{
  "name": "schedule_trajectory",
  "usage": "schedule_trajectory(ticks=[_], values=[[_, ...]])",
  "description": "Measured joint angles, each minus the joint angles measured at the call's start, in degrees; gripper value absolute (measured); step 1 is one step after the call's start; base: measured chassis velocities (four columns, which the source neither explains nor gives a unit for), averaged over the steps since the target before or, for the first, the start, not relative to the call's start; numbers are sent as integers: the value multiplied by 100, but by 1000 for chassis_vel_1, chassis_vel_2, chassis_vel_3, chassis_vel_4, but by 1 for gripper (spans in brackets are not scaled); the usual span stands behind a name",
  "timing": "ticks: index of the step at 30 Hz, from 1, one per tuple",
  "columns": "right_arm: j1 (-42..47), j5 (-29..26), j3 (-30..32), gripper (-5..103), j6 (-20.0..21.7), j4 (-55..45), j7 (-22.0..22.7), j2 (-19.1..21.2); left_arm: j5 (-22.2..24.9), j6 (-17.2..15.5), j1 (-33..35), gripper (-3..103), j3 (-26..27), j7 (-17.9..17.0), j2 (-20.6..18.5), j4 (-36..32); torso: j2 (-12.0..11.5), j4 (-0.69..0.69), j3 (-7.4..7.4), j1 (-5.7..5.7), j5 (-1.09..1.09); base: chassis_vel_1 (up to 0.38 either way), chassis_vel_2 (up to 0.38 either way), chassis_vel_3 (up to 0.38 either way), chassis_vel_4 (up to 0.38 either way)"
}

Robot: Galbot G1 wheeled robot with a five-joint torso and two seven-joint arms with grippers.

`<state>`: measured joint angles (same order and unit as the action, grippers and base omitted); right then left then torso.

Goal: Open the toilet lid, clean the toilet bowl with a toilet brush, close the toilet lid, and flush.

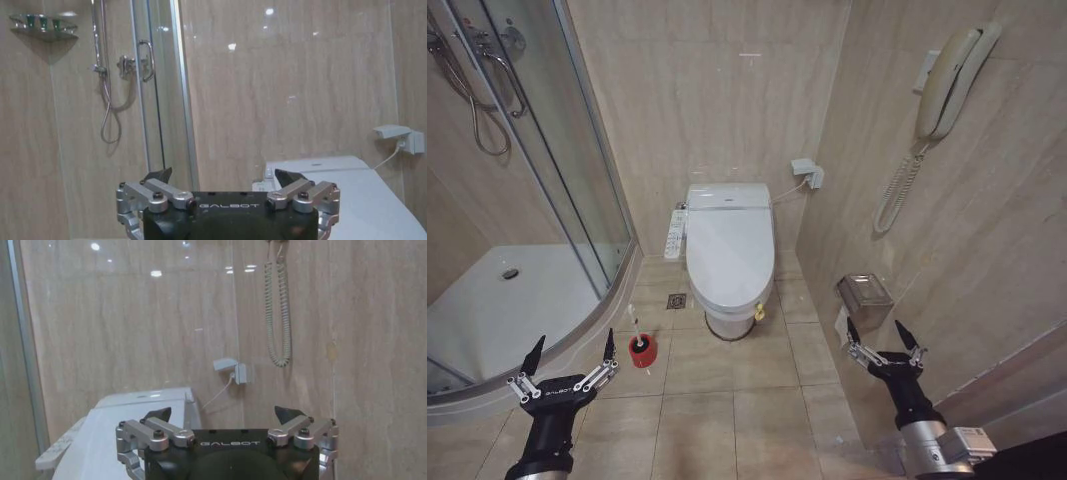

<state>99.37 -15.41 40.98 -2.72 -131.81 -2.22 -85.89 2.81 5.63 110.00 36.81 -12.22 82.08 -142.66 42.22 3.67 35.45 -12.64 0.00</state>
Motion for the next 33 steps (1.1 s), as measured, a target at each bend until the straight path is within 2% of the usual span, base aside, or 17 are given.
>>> schedule_trajectory(ticks=[22,33], values=[[-189,91,-267,100,62,173,-163,-7,0,0,0,100,0,0,0,0,0,0,0,0,0,0,0,0,0],[-284,106,-295,100,57,340,-242,20,0,0,0,100,0,0,0,0,-2,0,1,-2,0,-120,125,129,-117]])
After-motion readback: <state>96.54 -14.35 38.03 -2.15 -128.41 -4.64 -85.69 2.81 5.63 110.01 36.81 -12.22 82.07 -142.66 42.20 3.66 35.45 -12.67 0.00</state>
